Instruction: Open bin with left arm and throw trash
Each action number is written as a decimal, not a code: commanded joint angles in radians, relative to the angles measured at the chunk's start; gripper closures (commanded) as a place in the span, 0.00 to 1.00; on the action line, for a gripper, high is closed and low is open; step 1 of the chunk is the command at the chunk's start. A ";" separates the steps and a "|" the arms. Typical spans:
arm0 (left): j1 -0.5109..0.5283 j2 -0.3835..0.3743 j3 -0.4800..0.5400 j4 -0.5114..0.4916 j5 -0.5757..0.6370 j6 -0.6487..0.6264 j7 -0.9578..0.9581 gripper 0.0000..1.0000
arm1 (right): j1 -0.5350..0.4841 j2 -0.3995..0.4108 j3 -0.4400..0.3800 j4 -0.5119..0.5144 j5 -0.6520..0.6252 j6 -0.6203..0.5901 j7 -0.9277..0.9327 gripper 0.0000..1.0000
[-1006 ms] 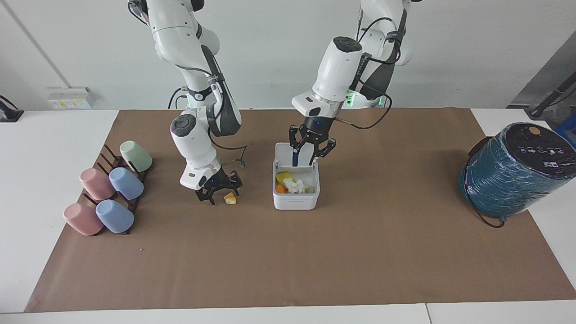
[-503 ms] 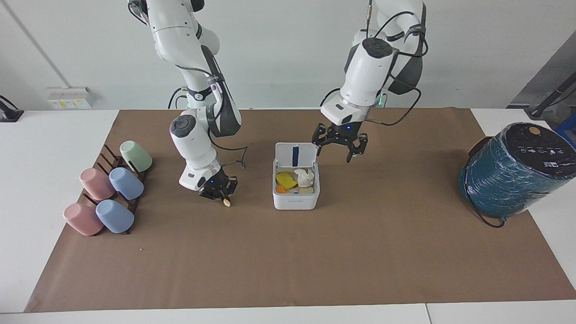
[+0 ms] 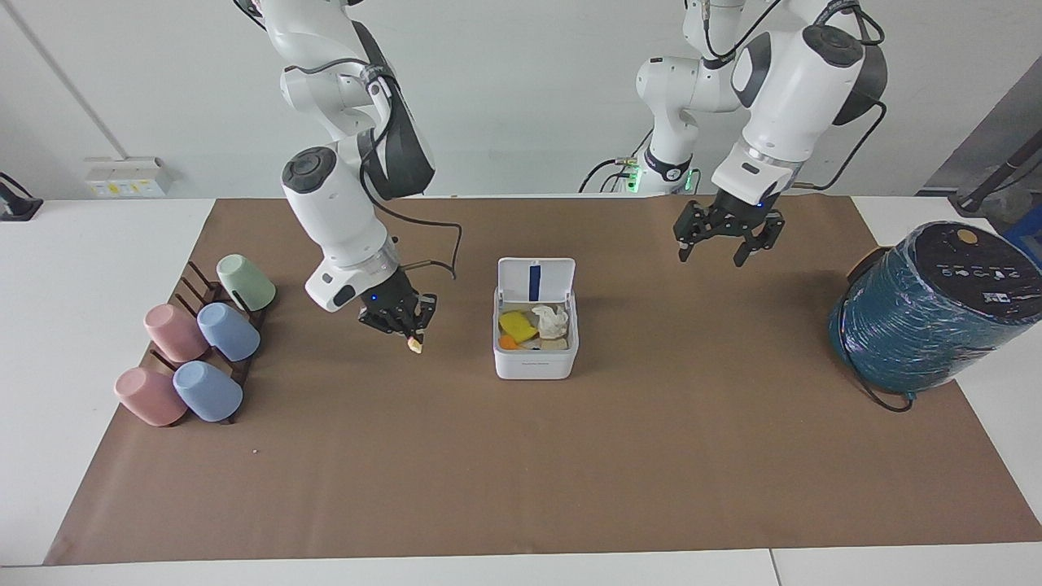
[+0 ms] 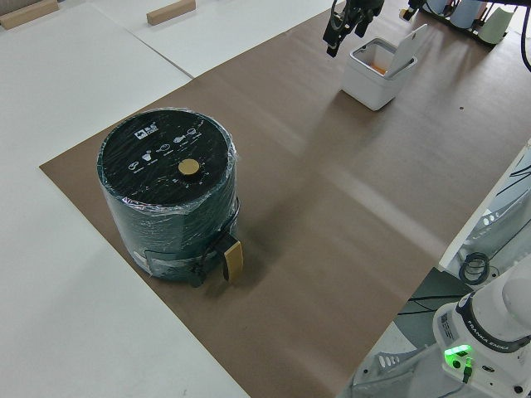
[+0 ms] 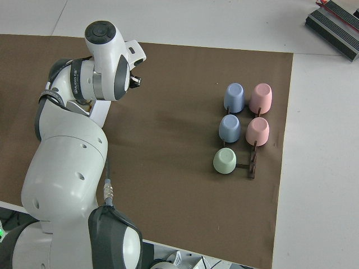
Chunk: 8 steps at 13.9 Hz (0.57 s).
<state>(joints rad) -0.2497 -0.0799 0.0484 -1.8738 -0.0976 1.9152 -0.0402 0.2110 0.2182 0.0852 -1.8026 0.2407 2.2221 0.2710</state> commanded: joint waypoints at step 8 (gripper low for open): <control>0.173 0.118 -0.012 0.375 0.068 -0.349 0.175 0.00 | 0.163 0.075 0.065 0.025 0.052 0.149 0.399 1.00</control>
<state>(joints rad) -0.0860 -0.0067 0.0482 -1.5860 -0.0552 1.6379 0.1253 0.3784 0.2716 0.1485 -1.7805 0.2742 2.3566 0.6595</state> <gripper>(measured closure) 0.000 0.934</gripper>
